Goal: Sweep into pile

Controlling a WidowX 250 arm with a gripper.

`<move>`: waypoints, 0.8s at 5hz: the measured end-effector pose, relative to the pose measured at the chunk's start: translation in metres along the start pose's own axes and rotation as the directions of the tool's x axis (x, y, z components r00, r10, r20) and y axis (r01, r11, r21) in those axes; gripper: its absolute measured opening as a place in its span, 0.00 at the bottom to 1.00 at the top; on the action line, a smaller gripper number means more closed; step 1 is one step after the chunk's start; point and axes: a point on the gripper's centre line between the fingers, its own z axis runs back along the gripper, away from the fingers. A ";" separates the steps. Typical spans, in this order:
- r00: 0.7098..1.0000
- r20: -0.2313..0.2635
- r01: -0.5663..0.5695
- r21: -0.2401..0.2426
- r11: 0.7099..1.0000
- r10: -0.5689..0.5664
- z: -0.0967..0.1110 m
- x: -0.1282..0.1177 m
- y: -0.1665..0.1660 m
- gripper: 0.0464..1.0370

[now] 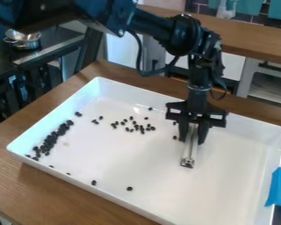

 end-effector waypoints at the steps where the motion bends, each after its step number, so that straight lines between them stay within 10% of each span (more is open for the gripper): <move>1: 1.000 0.005 -0.003 0.001 1.000 0.003 -0.001 0.004 0.020 0.34; 4: 0.991 0.026 -0.130 -0.026 0.991 0.130 0.000 0.019 0.099 0.34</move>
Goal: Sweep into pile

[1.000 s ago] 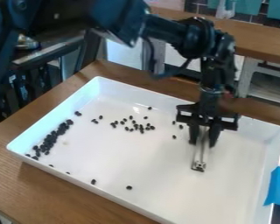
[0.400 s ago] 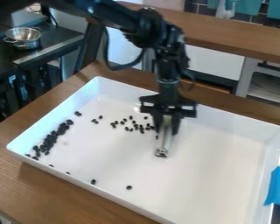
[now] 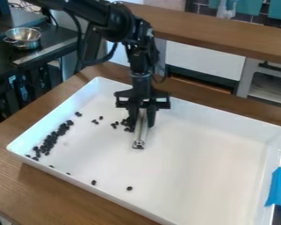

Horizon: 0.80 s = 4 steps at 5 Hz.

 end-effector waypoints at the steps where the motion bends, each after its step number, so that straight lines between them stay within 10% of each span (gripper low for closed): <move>1: 0.995 0.023 -0.096 0.001 0.995 0.096 0.002 0.011 0.017 0.34; 4: 0.915 -0.040 -0.399 0.049 0.916 0.401 0.000 0.004 0.056 0.34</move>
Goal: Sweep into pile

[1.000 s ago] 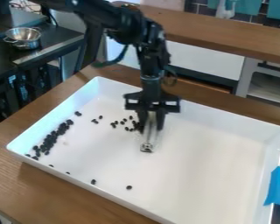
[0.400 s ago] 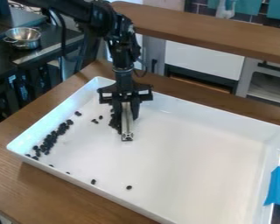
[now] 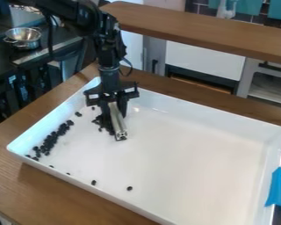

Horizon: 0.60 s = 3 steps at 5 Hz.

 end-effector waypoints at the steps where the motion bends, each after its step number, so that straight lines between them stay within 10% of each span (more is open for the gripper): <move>1: 0.998 0.006 -0.062 0.000 0.998 0.062 -0.002 -0.013 0.016 0.34; 3: 0.999 0.027 -0.042 -0.004 0.999 0.043 -0.002 -0.028 0.045 0.34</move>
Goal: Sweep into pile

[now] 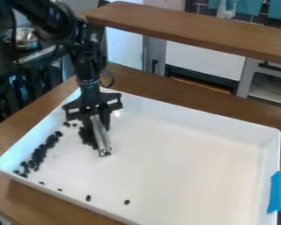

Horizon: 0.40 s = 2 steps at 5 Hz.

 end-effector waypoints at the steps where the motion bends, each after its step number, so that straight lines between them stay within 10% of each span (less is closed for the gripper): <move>1: 1.000 0.005 0.020 -0.001 1.000 -0.020 0.001 0.003 0.030 0.34; 2: 0.996 -0.003 0.092 -0.008 0.996 -0.092 0.003 0.002 0.041 0.34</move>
